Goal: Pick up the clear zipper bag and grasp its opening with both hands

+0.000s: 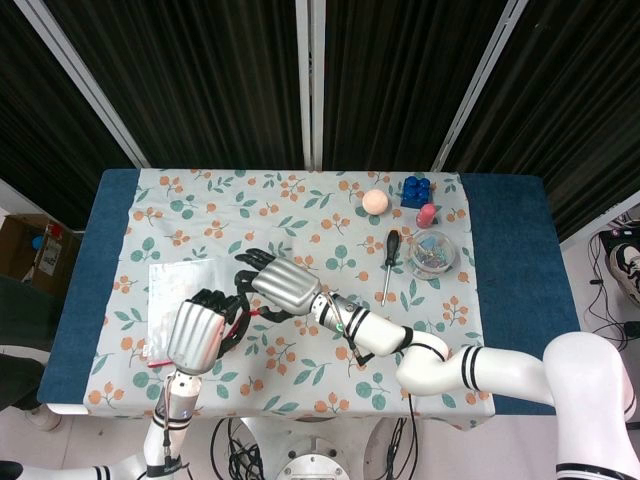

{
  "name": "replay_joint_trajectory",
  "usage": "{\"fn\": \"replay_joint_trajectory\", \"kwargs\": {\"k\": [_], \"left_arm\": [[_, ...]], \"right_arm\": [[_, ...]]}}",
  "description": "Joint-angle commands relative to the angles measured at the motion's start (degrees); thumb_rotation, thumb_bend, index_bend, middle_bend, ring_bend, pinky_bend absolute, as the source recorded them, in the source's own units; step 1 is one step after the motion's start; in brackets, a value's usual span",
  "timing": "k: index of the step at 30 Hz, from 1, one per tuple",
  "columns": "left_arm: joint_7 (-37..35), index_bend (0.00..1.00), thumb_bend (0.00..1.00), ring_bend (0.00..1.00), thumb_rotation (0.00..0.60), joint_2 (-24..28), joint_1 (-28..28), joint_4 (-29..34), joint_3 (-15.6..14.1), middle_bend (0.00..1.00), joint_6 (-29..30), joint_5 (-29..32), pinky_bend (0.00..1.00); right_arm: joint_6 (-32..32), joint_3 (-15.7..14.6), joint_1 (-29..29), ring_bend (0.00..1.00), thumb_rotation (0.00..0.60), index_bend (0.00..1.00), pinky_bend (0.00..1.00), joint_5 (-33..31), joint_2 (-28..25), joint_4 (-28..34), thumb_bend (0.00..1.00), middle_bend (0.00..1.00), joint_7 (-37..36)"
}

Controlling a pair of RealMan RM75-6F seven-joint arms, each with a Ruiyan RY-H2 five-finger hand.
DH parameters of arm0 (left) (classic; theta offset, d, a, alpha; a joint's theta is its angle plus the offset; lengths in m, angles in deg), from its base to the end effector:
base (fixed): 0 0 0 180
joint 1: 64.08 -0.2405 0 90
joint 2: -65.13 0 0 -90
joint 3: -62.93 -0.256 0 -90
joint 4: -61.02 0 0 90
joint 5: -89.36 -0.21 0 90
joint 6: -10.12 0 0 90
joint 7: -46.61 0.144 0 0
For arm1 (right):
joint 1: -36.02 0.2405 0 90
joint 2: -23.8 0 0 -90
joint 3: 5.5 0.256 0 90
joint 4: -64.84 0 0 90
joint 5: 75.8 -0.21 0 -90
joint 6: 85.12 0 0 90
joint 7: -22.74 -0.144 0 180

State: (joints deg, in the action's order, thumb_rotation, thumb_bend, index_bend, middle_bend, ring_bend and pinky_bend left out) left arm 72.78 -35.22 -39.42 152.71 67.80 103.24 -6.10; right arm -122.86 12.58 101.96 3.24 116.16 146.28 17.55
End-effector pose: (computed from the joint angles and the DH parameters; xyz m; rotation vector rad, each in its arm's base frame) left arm -0.1138 0.2280 0.0123 -1.4615 -0.6350 -1.4694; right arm 0.0391 -0.3561 -0.0477 2.3714 -0.8889 1.2979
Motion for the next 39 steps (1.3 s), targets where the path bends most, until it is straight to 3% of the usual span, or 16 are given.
{"fn": "replay_joint_trajectory", "kwargs": {"k": [1, 5, 10, 25, 32, 39], "left_arm": [[-0.3, 0.74, 0.46, 0.64, 0.600, 0.0, -0.3, -0.1, 0.2, 0.73, -0.1, 0.1, 0.65], [-2.3, 0.74, 0.46, 0.64, 0.600, -0.3, -1.4, -0.7, 0.0, 0.73, -0.3, 1.1, 0.65], [-4.7, 0.75, 0.46, 0.64, 0.600, -1.2, -3.0, -2.5, -0.6, 0.73, -0.5, 2.1, 0.65], [-9.4, 0.75, 0.46, 0.64, 0.600, -2.0, -5.8, -5.0, -1.2, 0.73, -2.5, 5.1, 0.65], [-12.5, 0.75, 0.46, 0.64, 0.600, -1.7, -7.7, -8.4, -1.6, 0.72, -5.1, 9.2, 0.65], [-14.1, 0.75, 0.46, 0.64, 0.600, -1.2, -8.6, -12.4, 0.0, 0.72, -9.3, 14.8, 0.65]], "right_arm": [[-0.8, 0.4, 0.8, 0.06, 0.600, 0.62, 0.02, -0.7, 1.6, -1.6, 0.39, 0.31, -0.2], [-3.1, 1.1, 0.9, 0.11, 0.600, 0.79, 0.04, -1.1, 2.7, -2.3, 0.45, 0.39, -0.9], [-5.3, 1.5, 0.3, 0.13, 0.600, 0.88, 0.05, -1.4, 2.4, -1.9, 0.46, 0.45, -1.8], [-10.0, 1.9, -1.8, 0.15, 0.600, 0.92, 0.06, -1.2, -1.2, 2.2, 0.46, 0.47, -4.0], [-13.4, 1.3, -4.4, 0.15, 0.600, 0.92, 0.06, 0.3, -4.5, 5.1, 0.46, 0.47, -6.0], [-16.5, 0.1, -7.3, 0.16, 0.600, 0.92, 0.06, 2.3, -7.8, 7.1, 0.46, 0.47, -9.7]]}}
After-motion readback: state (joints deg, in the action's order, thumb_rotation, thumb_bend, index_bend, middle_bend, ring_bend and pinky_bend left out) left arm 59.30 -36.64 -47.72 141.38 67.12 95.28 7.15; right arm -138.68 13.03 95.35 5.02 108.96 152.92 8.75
